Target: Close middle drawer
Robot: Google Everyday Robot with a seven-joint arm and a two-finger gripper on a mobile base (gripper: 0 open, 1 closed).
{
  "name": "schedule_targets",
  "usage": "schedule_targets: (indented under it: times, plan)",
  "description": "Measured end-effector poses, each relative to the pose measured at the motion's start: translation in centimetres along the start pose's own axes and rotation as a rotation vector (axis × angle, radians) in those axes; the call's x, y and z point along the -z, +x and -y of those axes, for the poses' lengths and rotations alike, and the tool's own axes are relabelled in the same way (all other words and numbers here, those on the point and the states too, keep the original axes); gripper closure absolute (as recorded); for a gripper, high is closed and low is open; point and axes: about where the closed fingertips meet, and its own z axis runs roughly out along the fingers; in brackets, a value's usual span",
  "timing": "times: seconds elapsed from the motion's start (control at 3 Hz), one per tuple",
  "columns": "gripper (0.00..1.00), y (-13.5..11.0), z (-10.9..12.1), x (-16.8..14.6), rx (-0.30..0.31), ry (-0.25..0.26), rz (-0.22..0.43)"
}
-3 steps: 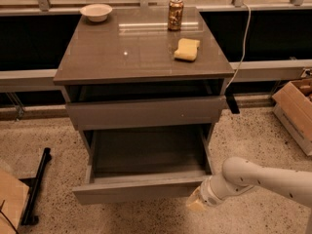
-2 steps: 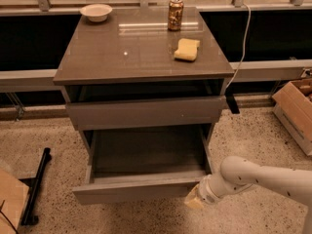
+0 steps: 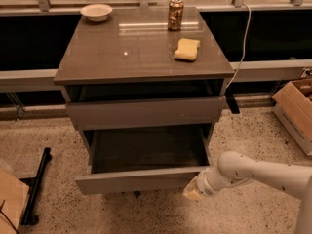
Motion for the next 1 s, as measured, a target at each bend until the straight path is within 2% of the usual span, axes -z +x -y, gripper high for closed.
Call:
schedule_targets:
  times: [0.67, 1.0]
  plan:
    - [1.00, -2.3, 7.1, -0.7, 0.068, 0.057, 0.025]
    - [1.00, -4.2, 11.8, 1.0, 0.078, 0.131, 0.060]
